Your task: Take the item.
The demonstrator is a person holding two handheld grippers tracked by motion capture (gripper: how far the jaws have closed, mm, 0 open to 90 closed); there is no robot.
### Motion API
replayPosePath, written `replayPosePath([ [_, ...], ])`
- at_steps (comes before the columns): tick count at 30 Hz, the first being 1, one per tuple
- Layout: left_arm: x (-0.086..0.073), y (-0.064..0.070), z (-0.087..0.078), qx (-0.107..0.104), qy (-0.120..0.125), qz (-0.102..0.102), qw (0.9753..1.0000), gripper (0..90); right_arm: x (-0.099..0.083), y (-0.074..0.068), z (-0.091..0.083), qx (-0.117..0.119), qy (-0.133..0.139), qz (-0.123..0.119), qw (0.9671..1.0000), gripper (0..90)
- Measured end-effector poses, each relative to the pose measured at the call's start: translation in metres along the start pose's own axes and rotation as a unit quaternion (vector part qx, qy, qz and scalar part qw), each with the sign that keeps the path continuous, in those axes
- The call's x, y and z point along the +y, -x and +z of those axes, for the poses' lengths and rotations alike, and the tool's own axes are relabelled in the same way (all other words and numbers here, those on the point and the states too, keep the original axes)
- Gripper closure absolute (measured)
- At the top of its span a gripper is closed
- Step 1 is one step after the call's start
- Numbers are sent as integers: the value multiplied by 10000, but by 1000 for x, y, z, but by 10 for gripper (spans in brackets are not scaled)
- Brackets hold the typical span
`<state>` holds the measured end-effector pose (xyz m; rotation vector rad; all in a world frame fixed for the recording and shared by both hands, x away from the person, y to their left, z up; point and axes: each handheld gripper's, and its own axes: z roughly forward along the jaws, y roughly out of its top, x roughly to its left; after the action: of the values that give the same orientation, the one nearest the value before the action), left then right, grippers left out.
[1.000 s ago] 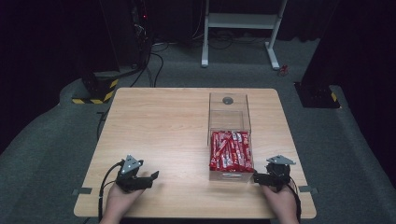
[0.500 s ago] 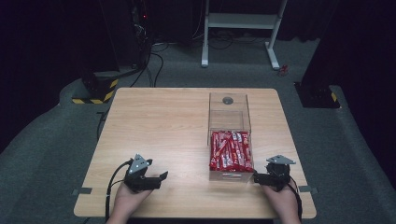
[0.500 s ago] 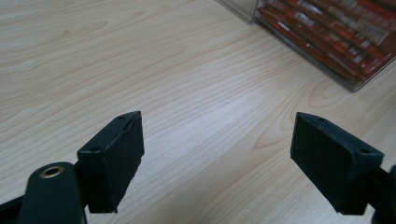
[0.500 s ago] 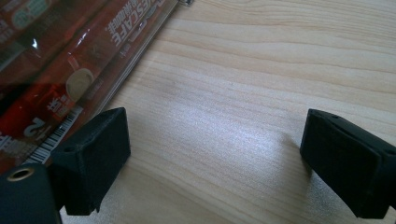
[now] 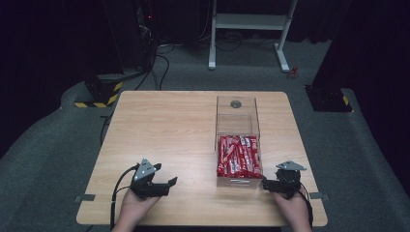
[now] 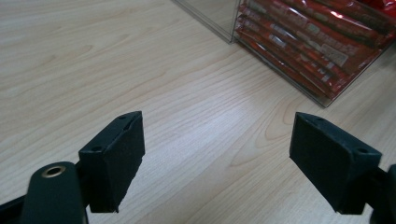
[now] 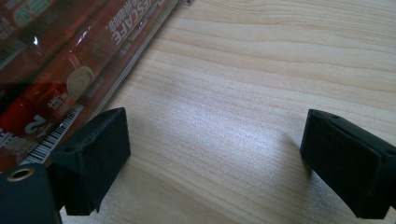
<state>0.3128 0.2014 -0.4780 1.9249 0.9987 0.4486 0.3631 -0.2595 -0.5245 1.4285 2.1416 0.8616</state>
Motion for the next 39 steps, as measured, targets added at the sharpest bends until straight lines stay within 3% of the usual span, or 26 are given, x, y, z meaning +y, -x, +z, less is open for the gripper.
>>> replayPosePath([
  [4,4,3,-1,-67,76,-24,9999,192,0,0,0,1,0,0,10000,81],
  [9,13,8,-3,-85,105,86,9999,197,0,0,0,1,0,0,10000,80],
  [17,18,14,-4,-136,101,26,9999,201,0,0,0,2,0,0,10000,80],
  [20,22,13,-6,-127,91,120,9998,201,0,0,0,-6,0,3,10000,81],
  [24,24,12,-3,-169,104,138,9997,203,-1,-1,-1,3,4,-6,10000,82],
  [27,29,16,0,-170,115,240,9995,203,-1,-1,-1,4,4,-3,10000,82],
  [35,41,27,8,-195,198,228,9994,210,-1,-1,-1,11,-4,-7,10000,82],
  [39,45,32,15,-229,128,277,9993,211,-1,-1,-1,11,-4,-7,10000,82],
])
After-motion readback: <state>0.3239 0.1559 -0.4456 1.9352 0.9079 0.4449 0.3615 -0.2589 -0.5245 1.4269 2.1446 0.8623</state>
